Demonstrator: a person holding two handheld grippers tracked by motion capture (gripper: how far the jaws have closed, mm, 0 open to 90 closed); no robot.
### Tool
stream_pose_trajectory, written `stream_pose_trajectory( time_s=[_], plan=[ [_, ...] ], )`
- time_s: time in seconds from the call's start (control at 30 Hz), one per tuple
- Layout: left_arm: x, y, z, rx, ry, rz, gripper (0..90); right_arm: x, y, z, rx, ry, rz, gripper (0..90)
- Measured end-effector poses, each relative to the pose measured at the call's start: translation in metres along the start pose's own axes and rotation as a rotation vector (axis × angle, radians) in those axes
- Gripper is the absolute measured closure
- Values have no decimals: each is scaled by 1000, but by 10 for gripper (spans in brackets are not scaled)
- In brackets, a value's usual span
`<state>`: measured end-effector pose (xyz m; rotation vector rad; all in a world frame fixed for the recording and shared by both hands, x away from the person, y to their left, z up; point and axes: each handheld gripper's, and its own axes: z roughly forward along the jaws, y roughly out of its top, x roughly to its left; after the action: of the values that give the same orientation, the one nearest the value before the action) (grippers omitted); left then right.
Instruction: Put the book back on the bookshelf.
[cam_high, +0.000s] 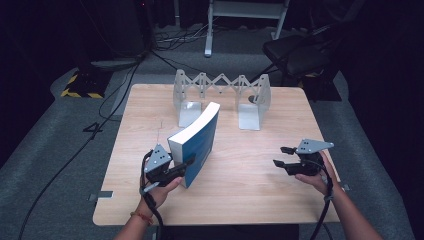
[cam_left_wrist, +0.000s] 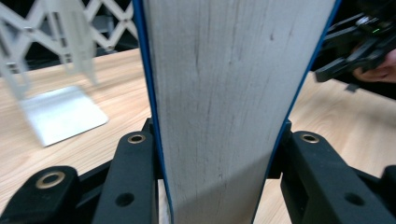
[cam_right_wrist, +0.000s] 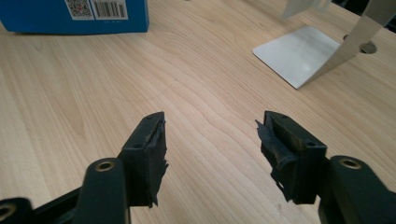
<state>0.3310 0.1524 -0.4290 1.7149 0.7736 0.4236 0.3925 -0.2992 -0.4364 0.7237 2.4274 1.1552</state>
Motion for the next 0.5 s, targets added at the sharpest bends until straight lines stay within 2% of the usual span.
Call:
stream_pose_trajectory(
  time_s=[0.13,0.17,0.23,0.3,0.33,0.37,0.5],
  plan=[
    [-10,4,17,4,-51,7,602,-7,-9,2,14,12,14,355],
    [-13,5,23,6,-70,14,602,-9,-12,3,25,9,7,338],
    [-19,7,33,9,-105,16,602,-14,-20,6,29,27,25,325],
    [-24,9,40,15,-131,25,601,-17,-25,8,39,23,13,313],
    [-28,11,47,18,-157,31,601,-19,-28,8,38,27,14,313],
    [-29,12,50,22,-174,32,601,-22,-31,9,37,44,29,301],
    [-38,15,62,31,-238,53,600,-23,-34,10,38,60,30,297]
  ],
)
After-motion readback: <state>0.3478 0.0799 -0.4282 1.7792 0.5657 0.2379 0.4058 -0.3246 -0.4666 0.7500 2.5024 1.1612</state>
